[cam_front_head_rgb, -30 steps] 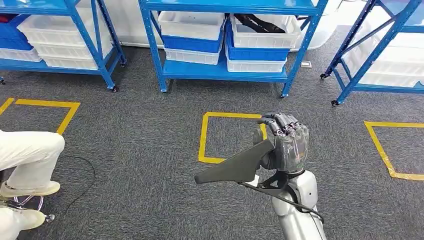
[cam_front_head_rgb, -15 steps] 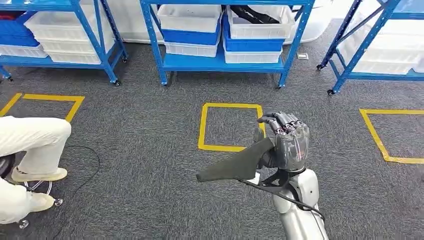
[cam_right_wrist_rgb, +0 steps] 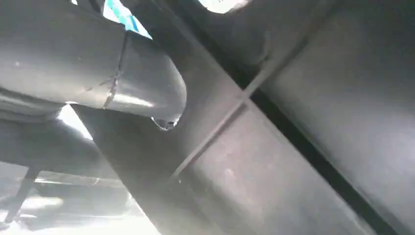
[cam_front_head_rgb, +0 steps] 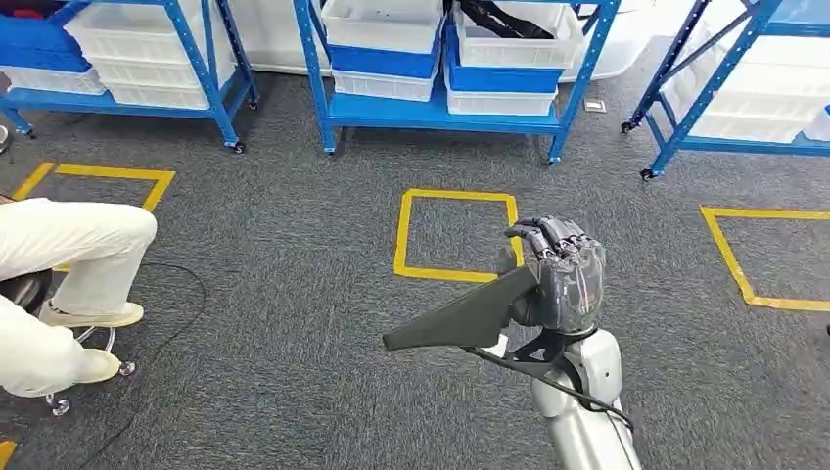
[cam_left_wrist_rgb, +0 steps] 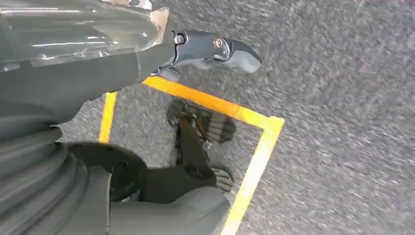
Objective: Take the parts from the cabinet and place them on the table.
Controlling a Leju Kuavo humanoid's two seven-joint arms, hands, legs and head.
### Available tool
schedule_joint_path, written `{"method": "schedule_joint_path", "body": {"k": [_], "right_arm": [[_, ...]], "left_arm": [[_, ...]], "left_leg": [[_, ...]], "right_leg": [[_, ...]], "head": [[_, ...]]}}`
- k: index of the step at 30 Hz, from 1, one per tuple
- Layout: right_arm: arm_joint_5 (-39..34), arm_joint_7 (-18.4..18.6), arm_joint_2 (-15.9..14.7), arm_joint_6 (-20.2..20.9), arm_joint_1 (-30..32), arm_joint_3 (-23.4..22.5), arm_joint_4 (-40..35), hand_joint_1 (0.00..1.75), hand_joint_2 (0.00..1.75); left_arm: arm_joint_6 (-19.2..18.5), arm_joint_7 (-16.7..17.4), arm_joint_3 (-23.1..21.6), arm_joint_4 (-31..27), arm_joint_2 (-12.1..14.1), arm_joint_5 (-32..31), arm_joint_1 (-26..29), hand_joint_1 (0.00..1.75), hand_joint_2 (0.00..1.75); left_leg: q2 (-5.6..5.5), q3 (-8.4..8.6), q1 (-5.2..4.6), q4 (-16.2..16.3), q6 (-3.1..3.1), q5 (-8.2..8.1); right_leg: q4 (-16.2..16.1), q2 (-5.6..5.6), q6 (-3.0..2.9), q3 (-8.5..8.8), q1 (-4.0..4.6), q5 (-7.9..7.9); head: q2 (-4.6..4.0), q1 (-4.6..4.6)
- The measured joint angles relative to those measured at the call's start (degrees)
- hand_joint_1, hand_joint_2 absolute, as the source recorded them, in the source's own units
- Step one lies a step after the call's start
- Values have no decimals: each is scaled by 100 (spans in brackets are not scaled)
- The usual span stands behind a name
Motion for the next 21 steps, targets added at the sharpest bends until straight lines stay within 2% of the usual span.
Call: {"method": "schedule_joint_path", "body": {"k": [1, 2, 3, 4, 5, 6, 7, 8, 9, 10, 11, 12, 13, 14, 15, 16, 18, 19, 20, 21], "right_arm": [[7, 20, 0, 0, 1, 0, 2, 175, 0], [13, 65, -2, 0, 4, 0, 2, 175, 0], [4, 107, -9, 0, 4, 2, 2, 175, 0], [-33, 142, -15, 0, 7, 5, 2, 175, 0], [-83, 179, -26, 0, 6, 13, 2, 175, 0], [-114, 199, -33, 0, 6, 22, 2, 175, 0], [-146, 219, -37, 0, 3, 33, 0, 175, 0], [-159, 225, -37, 0, -9, 44, -4, 175, 0], [-164, 230, -35, 0, -40, 59, -7, 175, 0], [-168, 234, -33, 0, -66, 72, -7, 175, 0], [-177, 249, -37, 0, -74, 88, -11, 175, 0], [-183, 260, -44, 0, -70, 88, -11, 175, 0], [-181, 278, -52, 0, -71, 88, -11, 175, 0], [-177, 291, -55, 2, -73, 88, -13, 175, 0], [-173, 297, -59, 2, -95, 88, -22, 175, 0], [-166, 324, -55, 7, -107, 96, -22, 175, 0], [-148, 370, -55, 13, -103, 101, -26, 175, 0], [-140, 396, -59, 20, -80, 101, -39, 175, 0], [-140, 426, -61, 26, -53, 101, -72, 175, 0], [-138, 439, -63, 31, -45, 98, -103, 175, 0]], "left_arm": [[-4, 2, 2, 0, 0, 0, -6, 0, 175], [-7, 2, 2, 0, 0, 0, -7, 0, 175], [-9, 0, 4, 0, -2, 0, -6, 0, 175], [-9, -2, 9, 0, -2, 0, -3, 0, 175], [-9, -4, 15, 0, -7, 0, -1, 0, 175], [-2, -4, 22, 0, -7, -2, 0, 0, 175], [24, -4, 30, 0, -7, -9, 1, 0, 175], [44, -4, 37, 0, -4, -11, -2, 0, 175], [46, -9, 50, -9, -2, -11, 9, 0, 175], [46, -13, 63, -9, 0, -11, 10, 0, 175], [48, -18, 77, -11, 7, -11, 2, 0, 175], [52, -22, 81, -13, 13, -11, -1, 0, 175], [59, -24, 83, -13, 15, -13, 0, 0, 175], [65, -28, 87, -13, 28, -20, 0, 0, 175], [87, -33, 90, -15, 39, -33, 3, 0, 175], [94, -35, 90, -15, 39, -57, 7, 0, 175], [105, -35, 90, -15, 44, -77, 9, 0, 175], [109, -35, 90, -15, 50, -114, 10, 0, 175], [111, -35, 90, -15, 57, -133, 11, 0, 175], [111, -35, 90, -15, 61, -170, 11, 0, 175]], "left_leg": [[0, -84, -7, 0, 14, 56], [6, -181, -13, 0, 22, 124], [36, -268, -15, 1, 23, 176], [59, -348, -17, 3, 17, 238], [91, -427, -18, 5, 4, 294], [137, -498, -17, 10, -14, 351], [180, -557, -16, 12, -39, 402], [215, -575, -30, 33, -76, 442], [264, -601, -69, 63, -101, 457], [325, -609, -83, 81, -135, 481], [397, -605, -87, 84, -161, 522], [459, -601, -57, 66, -184, 559], [526, -604, -45, 68, -224, 583], [413, -650, 9, 127, -270, 505], [228, -725, 10, 341, -299, 246], [106, -883, 13, 785, -326, -100], [3, -1220, 14, 1733, -361, -546], [-13, -1292, 14, 1993, -361, -603], [-14, -1216, 14, 1956, -352, -526], [-18, -1006, 14, 1659, -334, -348]], "right_leg": [[415, 2, -44, -135, -8, -311], [893, 4, -61, -271, -8, -572], [1248, 4, -24, -352, -9, -666], [1448, 6, 41, -351, -6, -609], [1443, 5, 124, -261, -9, -438], [1222, -2, 203, -64, -10, -222], [785, -37, 232, 255, -11, -95], [238, -226, 205, 651, -9, -104], [-305, -423, 162, 1081, 43, -259], [-523, -356, 65, 1127, 93, -371], [-512, -325, 27, 1029, 58, -353], [-489, -257, -23, 990, 77, -328], [-501, -207, -96, 978, 49, -280], [-511, -167, -162, 973, -15, -223], [-513, -118, -225, 965, -7, -178], [-510, -80, -284, 911, -7, -123], [-497, 25, -297, 805, 19, -42], [-495, 77, -287, 766, 26, -14], [-493, 143, -282, 742, 31, 11], [-487, 210, -262, 728, 32, 24]], "head": [[0, 7], [0, 9], [0, 11], [0, 16], [0, 11], [0, 16], [0, 20], [0, 22], [0, 48], [0, 33], [0, 16], [0, 14], [0, 12], [0, 20], [0, 11], [0, -13], [0, -13], [0, -15], [0, -13], [0, -17]]}}
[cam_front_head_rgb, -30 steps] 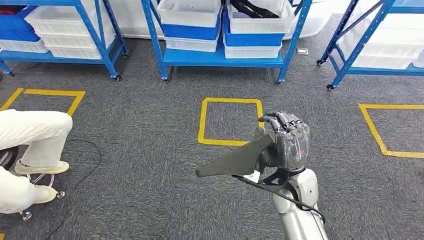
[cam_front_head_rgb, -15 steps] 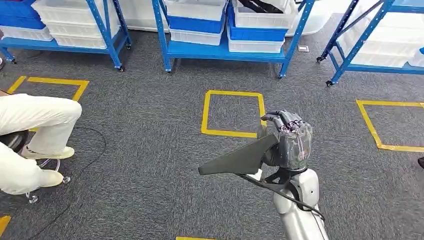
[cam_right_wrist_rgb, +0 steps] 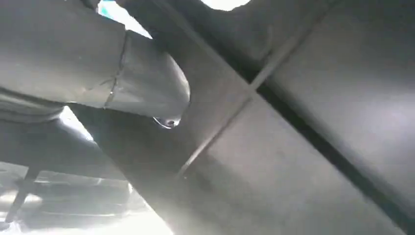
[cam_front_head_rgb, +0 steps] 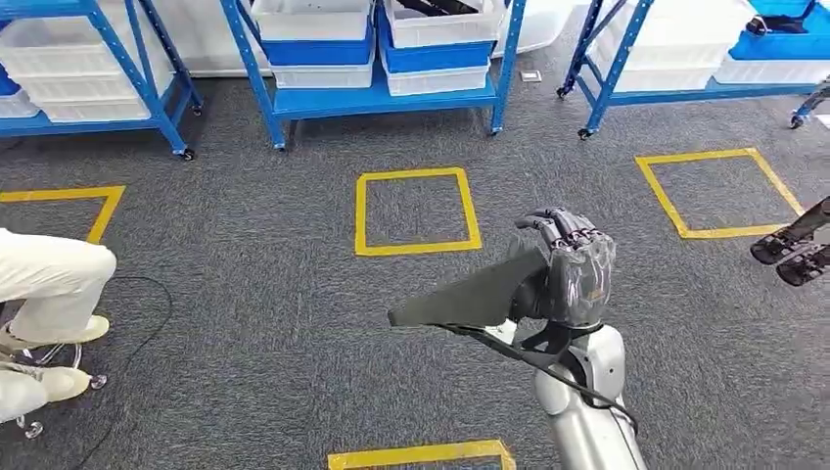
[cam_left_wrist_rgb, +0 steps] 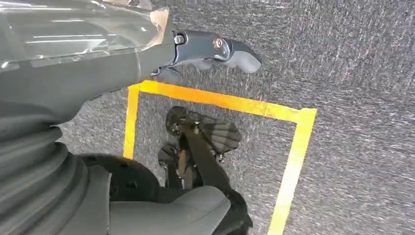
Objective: Take the parts from the cabinet and place them on the table.
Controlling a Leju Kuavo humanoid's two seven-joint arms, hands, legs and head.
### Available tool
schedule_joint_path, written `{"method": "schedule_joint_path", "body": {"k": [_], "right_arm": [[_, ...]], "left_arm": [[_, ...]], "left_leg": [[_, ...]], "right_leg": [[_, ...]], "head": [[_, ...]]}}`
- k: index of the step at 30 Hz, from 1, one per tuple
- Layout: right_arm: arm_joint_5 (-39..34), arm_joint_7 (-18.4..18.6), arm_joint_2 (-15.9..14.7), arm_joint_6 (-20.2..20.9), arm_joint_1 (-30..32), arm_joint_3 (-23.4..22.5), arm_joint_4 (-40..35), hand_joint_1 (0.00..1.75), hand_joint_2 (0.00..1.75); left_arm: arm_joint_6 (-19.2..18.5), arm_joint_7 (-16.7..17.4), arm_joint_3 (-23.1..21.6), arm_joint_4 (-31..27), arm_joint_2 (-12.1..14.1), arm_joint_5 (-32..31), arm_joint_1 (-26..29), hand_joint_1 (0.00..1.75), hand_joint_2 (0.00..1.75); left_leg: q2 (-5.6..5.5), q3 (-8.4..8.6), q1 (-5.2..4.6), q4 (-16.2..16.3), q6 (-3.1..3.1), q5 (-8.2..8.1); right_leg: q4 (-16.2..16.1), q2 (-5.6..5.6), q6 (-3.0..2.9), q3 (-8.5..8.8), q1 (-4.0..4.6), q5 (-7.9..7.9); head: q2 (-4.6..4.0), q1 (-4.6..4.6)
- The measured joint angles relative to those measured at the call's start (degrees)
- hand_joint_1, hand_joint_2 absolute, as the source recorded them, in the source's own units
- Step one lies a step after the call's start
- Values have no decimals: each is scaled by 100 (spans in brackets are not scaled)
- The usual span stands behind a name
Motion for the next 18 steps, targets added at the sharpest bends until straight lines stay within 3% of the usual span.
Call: {"method": "schedule_joint_path", "body": {"k": [1, 2, 3, 4, 7, 8, 9, 10, 12, 13, 14, 15, 16, 17, 18], "right_arm": [[9, 20, 0, 13, 0, 0, -29, 175, 0], [35, 44, 2, 26, 0, 0, -72, 175, 0], [55, 53, 4, 43, -8, -6, -111, 175, 0], [79, 59, 9, 57, -13, -11, -134, 175, 0], [94, 59, 11, 59, -10, -35, -223, 175, 0], [98, 59, 11, 59, -4, -55, -260, 175, 0], [96, 61, 11, 59, -16, -63, -276, 175, 0], [98, 61, 11, 59, -36, -63, -284, 175, 0], [98, 68, 9, 61, -6, -68, -284, 175, 0], [98, 68, 7, 61, 10, -72, -284, 175, 0], [98, 68, 7, 61, 26, -72, -284, 175, 0], [98, 70, 7, 61, 27, -72, -284, 175, 0], [98, 70, 7, 61, 25, -72, -286, 175, 0], [98, 70, 7, 61, 24, -72, -287, 175, 0], [103, 77, 7, 63, 19, -72, -293, 175, 0]], "left_arm": [[0, 2, -2, 0, 2, -38, -2, 0, 175], [4, 2, -2, 0, 13, -79, -8, 0, 175], [11, 4, -4, -4, 40, -103, -9, 0, 175], [15, 4, -4, -4, 42, -134, -10, 0, 175], [22, 4, -9, -7, 44, -140, -60, 0, 175], [22, 4, -13, -9, 26, -142, -75, 0, 175], [22, 2, -13, -13, 26, -147, -86, 0, 175], [22, 4, -13, -15, 29, -147, -85, 0, 175], [22, 4, -13, -15, 29, -147, -78, 0, 175], [22, 4, -13, -15, 29, -147, -78, 0, 175], [24, 4, -13, -15, 29, -147, -79, 0, 175], [24, 4, -13, -15, 26, -147, -81, 0, 175], [22, 4, -13, -15, 24, -147, -84, 0, 175], [22, 4, -13, -15, 22, -147, -87, 0, 175], [22, 4, -13, -22, 28, -162, -89, 0, 175]], "left_leg": [[-34, 323, 1, -507, 32, 230], [-179, 663, 2, -1081, 81, 427], [-437, 887, 9, -1451, 142, 406], [-447, 950, 23, -1544, 140, 413], [-260, 938, -28, -1615, 201, 381], [-164, 956, 43, -1725, 248, 435], [-122, 964, 21, -1754, 275, 458], [-48, 944, 21, -1750, 291, 467], [110, 919, 0, -1745, 289, 467], [181, 906, 0, -1734, 288, 468], [254, 900, 0, -1724, 286, 467], [317, 898, 2, -1714, 283, 465], [382, 898, 9, -1698, 272, 457], [434, 899, 16, -1672, 246, 441], [485, 896, -14, -1627, 201, 419]], "right_leg": [[5, 64, 11, 0, 0, 7], [9, 124, 19, 4, 2, 12], [13, 158, 33, -25, -8, 16], [24, 221, 71, -48, 28, 41], [3, 379, 177, -149, 0, 105], [52, 339, 190, -211, 63, 79], [218, 131, 187, -304, 50, -17], [560, -8, 162, -483, 43, -194], [1520, -102, 159, -957, 11, -566], [1803, -108, 193, -1096, -3, -626], [1818, -118, 239, -1096, -18, -591], [1588, -136, 296, -977, -34, -469], [1103, -184, 370, -721, -54, -255], [539, -312, 433, -430, -84, -42], [86, -615, 431, -234, -83, 26]], "head": [[0, 0], [0, -2], [0, 8], [0, 9], [0, -5], [0, -2], [0, -2], [0, 46], [0, 50], [0, 57], [0, 55], [0, 59], [0, 57], [0, 55], [0, 74]]}}
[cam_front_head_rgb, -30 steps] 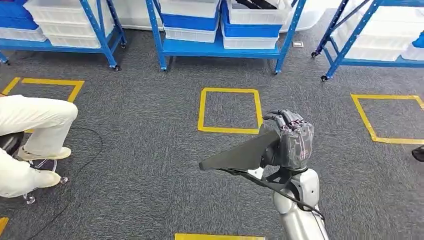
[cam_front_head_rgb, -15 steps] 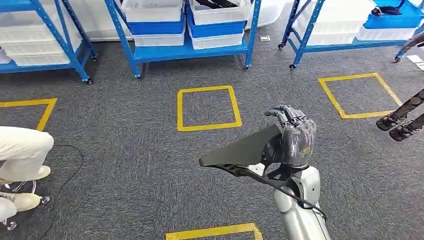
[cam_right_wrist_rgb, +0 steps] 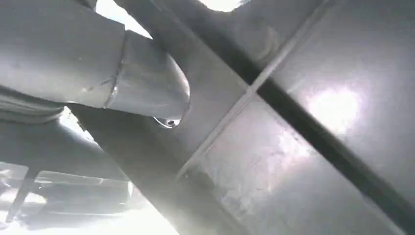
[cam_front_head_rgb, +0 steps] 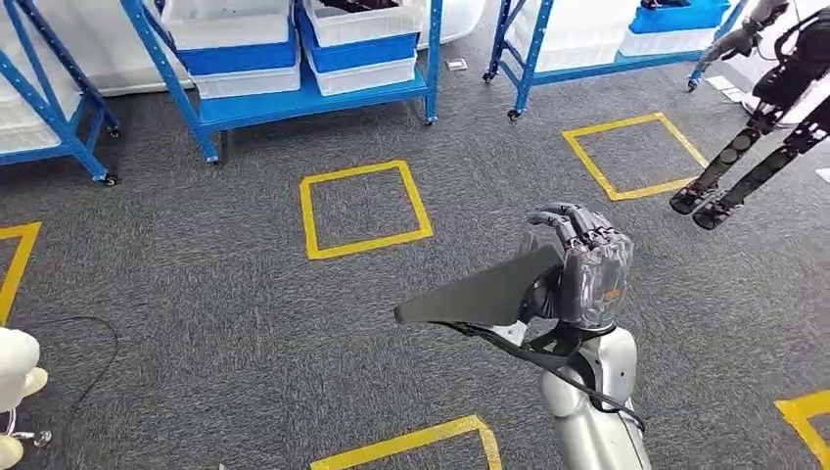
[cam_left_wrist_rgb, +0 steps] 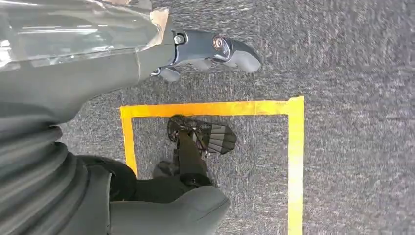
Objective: Take the parts from the cabinet and place them on the table.
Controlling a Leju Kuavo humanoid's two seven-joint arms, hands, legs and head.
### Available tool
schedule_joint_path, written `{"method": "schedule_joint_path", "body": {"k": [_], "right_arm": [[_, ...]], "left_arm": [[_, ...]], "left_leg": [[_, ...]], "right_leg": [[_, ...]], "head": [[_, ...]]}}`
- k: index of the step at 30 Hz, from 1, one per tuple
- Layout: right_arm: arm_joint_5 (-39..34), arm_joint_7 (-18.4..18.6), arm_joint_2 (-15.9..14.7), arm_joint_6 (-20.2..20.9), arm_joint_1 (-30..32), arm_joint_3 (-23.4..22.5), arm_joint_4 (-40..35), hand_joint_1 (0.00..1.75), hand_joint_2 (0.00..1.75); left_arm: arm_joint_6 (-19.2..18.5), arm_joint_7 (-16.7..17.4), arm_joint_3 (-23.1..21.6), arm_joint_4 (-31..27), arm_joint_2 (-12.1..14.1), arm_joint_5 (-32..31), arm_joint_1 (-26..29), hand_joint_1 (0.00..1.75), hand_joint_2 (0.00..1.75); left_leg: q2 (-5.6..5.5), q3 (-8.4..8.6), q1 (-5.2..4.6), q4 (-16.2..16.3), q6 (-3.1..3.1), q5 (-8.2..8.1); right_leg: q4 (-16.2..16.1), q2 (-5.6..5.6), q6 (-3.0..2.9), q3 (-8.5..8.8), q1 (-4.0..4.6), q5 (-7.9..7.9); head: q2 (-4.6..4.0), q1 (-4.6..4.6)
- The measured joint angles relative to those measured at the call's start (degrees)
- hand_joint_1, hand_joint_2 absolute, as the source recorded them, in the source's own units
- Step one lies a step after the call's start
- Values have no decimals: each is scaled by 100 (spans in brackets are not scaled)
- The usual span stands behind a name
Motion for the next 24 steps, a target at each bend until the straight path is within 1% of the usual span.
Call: {"method": "schedule_joint_path", "body": {"k": [1, 2, 3, 4, 5, 6, 7, 8, 9, 10, 11, 12, 13, 14, 15, 16, 17, 18, 19, 20, 21, 22, 23, 24], "right_arm": [[42, 20, 2, 4, 5, 0, -9, 175, 0], [99, 50, 4, 11, 7, -18, -20, 175, 0], [146, 76, 4, 15, 20, -48, -24, 175, 0], [199, 101, 2, 20, 46, -74, -42, 175, 0], [243, 118, 4, 22, 80, -120, -88, 175, 0], [291, 138, 18, 26, 128, -155, -147, 175, 0], [306, 157, 26, 42, 144, -177, -192, 175, 0], [337, 160, 46, 61, 167, -184, -205, 175, 0], [354, 160, 63, 88, 214, -195, -225, 175, 0], [361, 160, 72, 109, 273, -208, -238, 175, 0], [363, 160, 74, 118, 341, -232, -240, 175, 0], [354, 159, 77, 129, 389, -240, -240, 175, 0], [274, 149, 79, 181, 413, -262, -240, 175, 0], [174, 120, 94, 225, 427, -300, -238, 175, 0], [94, 90, 111, 234, 437, -341, -238, 175, 0], [51, 61, 122, 245, 442, -384, -236, 175, 0], [33, 37, 135, 277, 445, -424, -234, 175, 0], [50, 11, 149, 310, 456, -472, -234, 175, 0], [123, 0, 173, 354, 482, -536, -232, 175, 0], [223, -2, 195, 402, 492, -601, -232, 175, 0], [320, 0, 203, 428, 482, -660, -229, 175, 0], [405, 9, 216, 457, 469, -708, -227, 175, 0], [475, 24, 232, 492, 416, -735, -214, 175, 0], [505, 52, 236, 516, 385, -765, -201, 175, 0]], "left_arm": [[29, -4, -2, -11, 5, -28, 0, 0, 175], [103, -4, -7, -15, 9, -85, -6, 0, 175], [179, -4, -13, -15, 0, -111, -15, 0, 175], [274, -20, -13, -20, 0, -158, -18, 0, 175], [365, -72, -20, -28, 2, -212, -19, 0, 175], [435, -129, -31, -46, 20, -238, -21, 0, 175], [452, -186, -42, -63, 37, -265, -19, 0, 175], [444, -256, -44, -68, 44, -271, -15, 0, 175], [398, -339, -42, -72, 51, -264, -13, 0, 175], [367, -402, -42, -81, 66, -249, -12, 0, 175], [356, -455, -39, -94, 68, -240, -12, 0, 175], [363, -481, -39, -109, 72, -240, -11, 0, 175], [400, -518, -37, -122, 72, -262, -12, 0, 175], [409, -542, -37, -138, 72, -293, -12, 0, 175], [406, -562, -37, -155, 77, -332, -12, 0, 175], [381, -577, -37, -173, 99, -343, -10, 0, 175], [290, -605, -37, -175, 92, -389, -7, 0, 175], [203, -616, -39, -177, 92, -407, -7, 0, 175], [137, -616, -46, -177, 83, -439, -15, 0, 175], [72, -603, -59, -179, 59, -461, -30, 0, 175], [11, -579, -72, -179, 22, -479, -37, 0, 175], [-66, -568, -79, -190, 13, -503, -53, 0, 175], [-140, -566, -88, -192, 7, -520, -63, 0, 175], [-179, -542, -101, -190, -15, -527, -61, 0, 175]], "left_leg": [[36, -14, -27, 20, -36, -20], [65, -21, -40, 26, -70, -16], [108, -19, -34, 32, -87, -6], [149, -15, -23, 27, -104, 5], [203, -22, 4, 36, -134, -5], [43, -56, 49, 102, -176, -97], [-199, -152, 54, 362, -188, -326], [-341, -324, 49, 773, -194, -581], [-433, -554, 45, 1296, -202, -828], [-467, -743, 45, 1714, -200, -978], [-481, -856, 44, 1954, -183, -1002], [-486, -800, 41, 1840, -155, -868], [-510, -637, 39, 1526, -120, -660], [-569, -372, 36, 1004, -72, -394], [-764, -117, 32, 498, -9, -179], [-1062, 36, 33, 201, 65, -176], [-1014, 76, 32, 86, 43, -187], [-960, 67, -9, 104, 42, -178], [-905, 66, -23, 101, 50, -176], [-829, 86, -35, 47, 71, -141], [-707, 121, 64, -76, 76, -65], [-670, 142, 27, -121, 102, -40], [-568, 133, 22, -124, 122, -25], [-472, 116, 11, -122, 122, -26]], "right_leg": [[35, 23, -51, -7, 73, 28], [62, 124, -138, -31, 62, 36], [67, 159, -170, -56, 68, 51], [77, 219, -185, -78, 73, 59], [60, 283, -244, -69, 35, 92], [54, 340, -289, -70, 5, 119], [55, 396, -326, -92, 10, 136], [56, 447, -364, -107, 14, 154], [58, 515, -382, -129, 30, 165], [59, 575, -402, -143, 49, 178], [60, 652, -404, -151, 68, 182], [61, 732, -418, -151, 82, 192], [62, 804, -417, -147, 89, 194], [62, 887, -409, -141, 101, 200], [61, 953, -398, -138, 103, 208], [67, 992, -383, -155, 112, 216], [81, 1063, -361, -187, 131, 228], [81, 1120, -310, -225, 90, 261], [60, 1189, -275, -244, 53, 282], [35, 1266, -226, -270, 72, 311], [92, 1222, -219, -321, 98, 300], [268, 906, -233, -436, 125, 180], [626, 704, -253, -621, 124, -7], [1125, 589, -257, -855, 112, -213]], "head": [[0, -2], [0, -17], [0, -13], [0, -15], [0, -13], [0, -11], [0, -17], [0, -33], [0, -35], [0, -33], [0, -30], [0, -33], [0, -37], [0, -33], [0, -41], [0, -24], [0, -28], [0, -35], [0, -44], [0, -48], [0, -39], [0, -48], [0, 33], [0, 33]]}}
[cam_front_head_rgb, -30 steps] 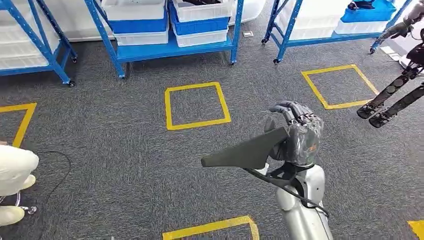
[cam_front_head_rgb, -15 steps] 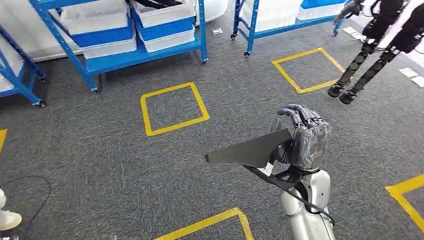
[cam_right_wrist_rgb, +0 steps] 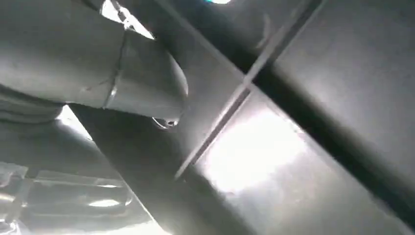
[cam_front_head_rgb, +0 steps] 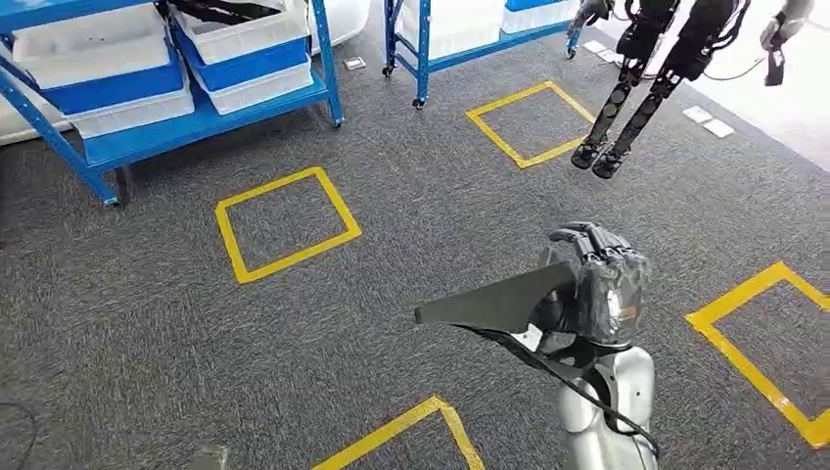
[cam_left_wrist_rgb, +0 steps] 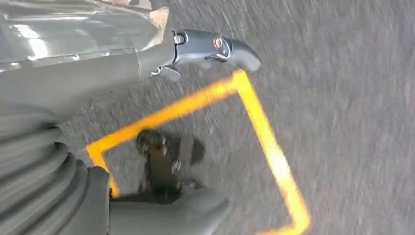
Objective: Take the parts from the cabinet and place them on the table.
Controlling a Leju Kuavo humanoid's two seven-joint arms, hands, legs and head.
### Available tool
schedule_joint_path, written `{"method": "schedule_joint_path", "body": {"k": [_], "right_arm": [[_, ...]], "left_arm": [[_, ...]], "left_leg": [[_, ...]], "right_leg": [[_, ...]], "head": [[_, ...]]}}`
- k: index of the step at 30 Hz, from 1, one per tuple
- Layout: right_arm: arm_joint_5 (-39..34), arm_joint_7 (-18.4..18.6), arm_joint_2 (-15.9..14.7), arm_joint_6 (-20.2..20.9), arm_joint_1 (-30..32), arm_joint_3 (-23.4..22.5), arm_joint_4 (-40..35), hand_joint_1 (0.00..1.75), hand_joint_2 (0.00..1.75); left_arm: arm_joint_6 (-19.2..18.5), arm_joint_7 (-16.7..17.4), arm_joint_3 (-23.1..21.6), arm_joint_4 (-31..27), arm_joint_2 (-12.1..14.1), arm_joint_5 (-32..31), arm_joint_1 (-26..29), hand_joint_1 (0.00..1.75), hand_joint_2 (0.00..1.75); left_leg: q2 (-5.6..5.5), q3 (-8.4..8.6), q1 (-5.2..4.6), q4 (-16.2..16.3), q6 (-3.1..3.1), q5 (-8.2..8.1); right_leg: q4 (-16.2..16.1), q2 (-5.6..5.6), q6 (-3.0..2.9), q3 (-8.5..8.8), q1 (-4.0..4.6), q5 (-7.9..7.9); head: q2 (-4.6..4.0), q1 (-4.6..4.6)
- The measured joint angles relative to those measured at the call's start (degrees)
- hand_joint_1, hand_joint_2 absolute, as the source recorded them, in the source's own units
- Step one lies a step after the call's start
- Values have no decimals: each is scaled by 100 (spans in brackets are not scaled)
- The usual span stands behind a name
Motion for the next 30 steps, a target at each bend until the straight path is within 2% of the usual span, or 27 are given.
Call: {"method": "schedule_joint_path", "body": {"k": [1, 2, 3, 4, 5, 6, 7, 8, 11, 12, 13, 14, 15, 16, 17, 18, 19, 20, 21, 22, 23, 25, 26, 27, 28, 29, 30], "right_arm": [[6, 15, 7, 6, 1, -28, 13, 175, 0], [9, 17, 7, 6, 5, -61, 31, 175, 0], [24, 20, 7, 6, 4, -92, 50, 175, 0], [35, 24, 7, 6, 3, -107, 59, 175, 0], [39, 24, 11, 6, 1, -124, 59, 175, 0], [39, 24, 15, 6, -9, -131, 59, 175, 0], [39, 24, 22, 6, -28, -131, 61, 175, 0], [46, 24, 35, 6, -36, -133, 66, 175, 0], [48, 26, 42, 6, -40, -157, 72, 175, 0], [48, 26, 50, 6, -43, -168, 72, 175, 0], [48, 26, 57, 6, -53, -179, 70, 175, 0], [48, 31, 76, 6, -65, -194, 79, 175, 0], [50, 31, 94, 6, -67, -197, 81, 175, 0], [57, 31, 101, 6, -66, -199, 87, 175, 0], [72, 31, 103, 6, -65, -203, 103, 175, 0], [162, 59, 103, 9, -67, -210, 127, 175, 0], [281, 107, 103, 11, -76, -221, 149, 175, 0], [389, 160, 103, 11, -99, -227, 177, 175, 0], [496, 190, 103, 6, -149, -236, 234, 175, 0], [560, 234, 103, -9, -209, -243, 284, 175, 0], [636, 280, 98, -24, -310, -253, 354, 175, 0], [797, 363, 94, -37, -559, -273, 567, 175, 0], [869, 406, 85, -37, -651, -286, 651, 175, 0], [1021, 501, 66, -37, -757, -304, 730, 175, 0], [1209, 626, 33, -37, -863, -319, 809, 175, 0], [1491, 857, -15, -37, -1041, -323, 900, 175, 0], [1806, 1105, -53, -17, -1247, -321, 1015, 175, 0]], "left_arm": [[-17, 13, 0, 0, -22, 0, 4, 0, 175], [-22, 15, 0, 0, -33, 0, 6, 0, 175], [-24, 17, 0, 0, -42, -2, 6, 0, 175], [-24, 17, -2, 0, -52, -9, 4, 0, 175], [-26, 17, -4, 0, -63, -9, 0, 0, 175], [-28, 17, -7, -2, -68, -9, -7, 0, 175], [-28, 17, -7, -4, -61, -9, -9, 0, 175], [-28, 17, -9, -7, -68, -9, -10, 0, 175], [-30, 17, -15, -7, -72, -15, -23, 0, 175], [-30, 17, -19, -9, -79, -15, -28, 0, 175], [-30, 17, -20, -11, -72, -15, -31, 0, 175], [-28, 15, -17, -11, -72, -15, -28, 0, 175], [-30, 15, -20, -9, -72, -18, -11, 0, 175], [-30, 17, -17, -9, -72, -17, 2, 0, 175], [-35, 20, -20, -9, -72, -18, 12, 0, 175], [-61, 35, -20, -9, -72, -48, 17, 0, 175], [-81, 46, -22, -9, -72, -70, 18, 0, 175], [-96, 59, -24, -9, -76, -96, 16, 0, 175], [-124, 74, -28, -9, -81, -101, 16, 0, 175], [-133, 83, -26, -9, -81, -101, 16, 0, 175], [-135, 101, -26, -9, -83, -101, 15, 0, 175], [-138, 133, -24, -9, -87, -88, 20, 0, 175], [-153, 136, -22, -9, -94, -79, 20, 0, 175], [-179, 127, -20, -9, -105, -63, 16, 0, 175], [-203, 125, -17, -11, -116, -68, 8, 0, 175], [-225, 125, -17, -11, -112, -100, 17, 0, 175], [-251, 140, -15, -11, -109, -142, 24, 0, 175]], "left_leg": [[90, -10, -9, 0, -1, -1], [180, -23, -9, 4, -2, -1], [259, -26, -7, 6, -4, -1], [327, -24, -5, 8, -12, -6], [396, -19, 3, 18, -28, -15], [464, -13, 11, 49, -67, -39], [513, -16, -24, 82, -112, -68], [568, -26, -53, 103, -162, -95], [732, 12, -49, 93, -227, -93], [671, -15, -2, 120, -290, -140], [372, -49, 19, 260, -318, -274], [142, -194, 29, 600, -313, -513], [27, -407, 29, 1080, -313, -768], [-18, -619, 29, 1530, -319, -962], [-32, -781, 31, 1854, -325, -1040], [-32, -814, 32, 1899, -319, -981], [-32, -744, 32, 1722, -312, -809], [-43, -578, 36, 1367, -301, -568], [-119, -311, 51, 808, -282, -266], [-342, -129, 76, 407, -257, -129], [-550, -75, 95, 265, -250, -193], [-419, -118, 33, 276, -222, -181], [-362, -115, 4, 273, -186, -168], [-274, -95, 20, 203, -118, -113], [-193, -82, 42, 146, -68, -58], [-136, -86, 34, 127, -28, -47], [-43, -92, 21, 128, -8, -40]], "right_leg": [[417, -53, 15, -191, -27, -149], [692, -78, 57, -309, -47, -212], [654, -100, 104, -272, -71, -170], [367, -134, 168, -100, -109, -47], [-112, -198, 233, 176, -140, 128], [-762, -376, 290, 548, -158, 329], [-1114, -717, 248, 708, -144, 329], [-1102, -644, 201, 742, -60, 366], [-1073, -426, 117, 655, -64, 384], [-1094, -352, 51, 678, -180, 419], [-1093, -287, 31, 664, -167, 430], [-1090, -242, -52, 656, -160, 445], [-1091, -177, -70, 648, -144, 447], [-1089, -106, -88, 638, -128, 454], [-1088, -24, -89, 637, -108, 455], [-1084, 50, -89, 639, -103, 456], [-1073, 124, -88, 639, -103, 456], [-1059, 200, -86, 641, -105, 456], [-1040, 289, -82, 640, -109, 456], [-1027, 353, -77, 627, -110, 457], [-989, 409, -41, 580, -36, 466], [-1019, 537, 51, 499, -107, 531], [-1058, 604, 105, 480, -118, 566], [-1086, 669, 162, 448, -83, 594], [-968, 386, 152, 399, -105, 539], [-726, 86, 140, 260, -77, 391], [-317, -31, 121, 49, -86, 196]], "head": [[0, -4], [0, 11], [0, 9], [0, 9], [0, 7], [0, 9], [0, 29], [0, 17], [0, 0], [0, -4], [0, -20], [0, -19], [0, -42], [0, -35], [0, -42], [0, -33], [0, -41], [0, -37], [0, -42], [0, -39], [0, -33], [0, -27], [0, -28], [0, -20], [0, -22], [0, -5], [0, 31]]}}
